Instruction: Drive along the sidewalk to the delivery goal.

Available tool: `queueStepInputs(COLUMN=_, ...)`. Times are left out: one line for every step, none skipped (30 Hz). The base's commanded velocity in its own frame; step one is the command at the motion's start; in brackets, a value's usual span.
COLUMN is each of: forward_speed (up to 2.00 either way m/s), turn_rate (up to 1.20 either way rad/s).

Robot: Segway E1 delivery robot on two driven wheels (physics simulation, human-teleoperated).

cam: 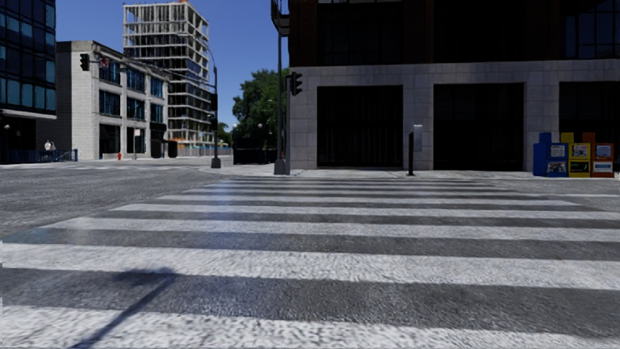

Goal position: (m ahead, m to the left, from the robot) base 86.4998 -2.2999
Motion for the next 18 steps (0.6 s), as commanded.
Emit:
queueStepInputs(forward_speed=2.00, turn_rate=-0.34)
queueStepInputs(forward_speed=2.00, turn_rate=-0.34)
queueStepInputs(forward_speed=2.00, turn_rate=-0.34)
queueStepInputs(forward_speed=2.00, turn_rate=-0.34)
queueStepInputs(forward_speed=2.00, turn_rate=-0.35)
queueStepInputs(forward_speed=2.00, turn_rate=-0.35)
queueStepInputs(forward_speed=2.00, turn_rate=-0.35)
queueStepInputs(forward_speed=2.00, turn_rate=-0.35)
queueStepInputs(forward_speed=2.00, turn_rate=-0.35)
queueStepInputs(forward_speed=2.00, turn_rate=-0.35)
queueStepInputs(forward_speed=2.00, turn_rate=-0.35)
queueStepInputs(forward_speed=2.00, turn_rate=-0.35)
queueStepInputs(forward_speed=2.00, turn_rate=-0.35)
queueStepInputs(forward_speed=2.00, turn_rate=-0.35)
queueStepInputs(forward_speed=2.00, turn_rate=-0.26)
queueStepInputs(forward_speed=2.00, turn_rate=-0.04)
queueStepInputs(forward_speed=2.00, turn_rate=0.00)
queueStepInputs(forward_speed=2.00, turn_rate=0.00)
